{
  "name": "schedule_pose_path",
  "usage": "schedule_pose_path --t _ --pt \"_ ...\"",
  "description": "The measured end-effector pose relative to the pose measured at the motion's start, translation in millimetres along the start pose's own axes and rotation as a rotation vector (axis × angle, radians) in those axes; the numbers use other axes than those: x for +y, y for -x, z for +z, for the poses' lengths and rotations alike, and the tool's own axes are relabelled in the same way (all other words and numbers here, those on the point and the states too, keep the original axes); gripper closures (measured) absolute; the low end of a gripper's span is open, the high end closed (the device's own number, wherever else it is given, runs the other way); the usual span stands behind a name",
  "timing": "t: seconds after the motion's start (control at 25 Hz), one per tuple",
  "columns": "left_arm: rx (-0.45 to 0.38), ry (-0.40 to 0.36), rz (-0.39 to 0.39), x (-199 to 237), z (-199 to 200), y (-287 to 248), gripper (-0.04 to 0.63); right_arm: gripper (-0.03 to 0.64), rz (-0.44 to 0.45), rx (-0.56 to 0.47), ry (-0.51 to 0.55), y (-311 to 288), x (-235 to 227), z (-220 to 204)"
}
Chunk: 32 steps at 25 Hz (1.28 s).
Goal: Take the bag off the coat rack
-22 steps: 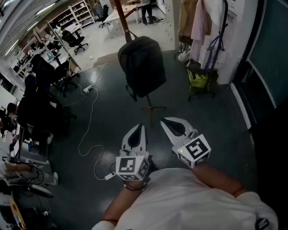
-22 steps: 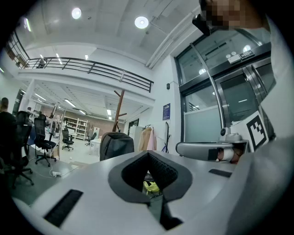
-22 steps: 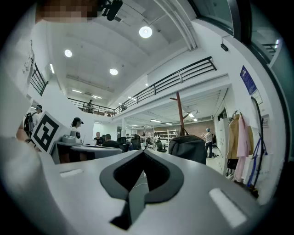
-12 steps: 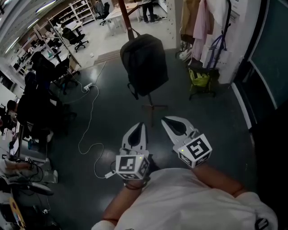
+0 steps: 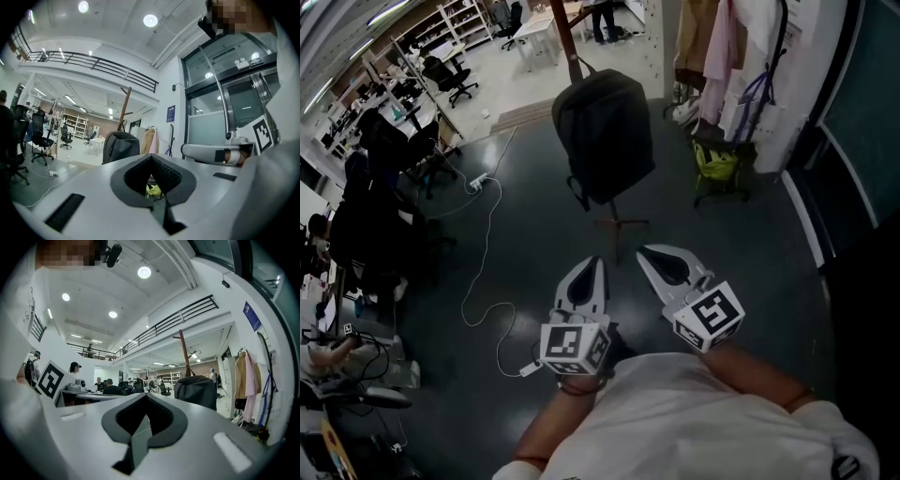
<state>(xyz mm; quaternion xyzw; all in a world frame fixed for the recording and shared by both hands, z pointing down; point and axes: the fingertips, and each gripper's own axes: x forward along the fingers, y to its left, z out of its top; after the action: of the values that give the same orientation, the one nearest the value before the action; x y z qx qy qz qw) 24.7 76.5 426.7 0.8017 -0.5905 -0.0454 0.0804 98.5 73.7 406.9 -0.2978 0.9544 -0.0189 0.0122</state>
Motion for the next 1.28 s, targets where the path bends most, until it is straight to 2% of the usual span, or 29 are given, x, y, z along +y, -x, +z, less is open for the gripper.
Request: schedule_pose_path --t 0.2,0.44,0.72,1.0,1.28 --pt "-0.008 0.010 -0.040 44 7 -25 0.594 0.614 -0.024 0.005 -0.022 -51 -11 -5" --pt "0.023 -0.002 -0.117 92 24 -57 0.594 0.614 -0.064 -0.002 -0.026 -118 -23 4" --pt "0.036 -0.009 -0.155 149 41 -77 0.594 0.614 -0.093 -0.002 -0.047 -181 -26 6" --pt "0.039 -0.003 -0.168 182 48 -75 0.594 0.614 -0.088 0.009 -0.040 -217 -13 5" --pt "0.033 0.007 -0.152 195 48 -84 0.594 0.614 -0.095 0.007 -0.055 -224 -19 -3"
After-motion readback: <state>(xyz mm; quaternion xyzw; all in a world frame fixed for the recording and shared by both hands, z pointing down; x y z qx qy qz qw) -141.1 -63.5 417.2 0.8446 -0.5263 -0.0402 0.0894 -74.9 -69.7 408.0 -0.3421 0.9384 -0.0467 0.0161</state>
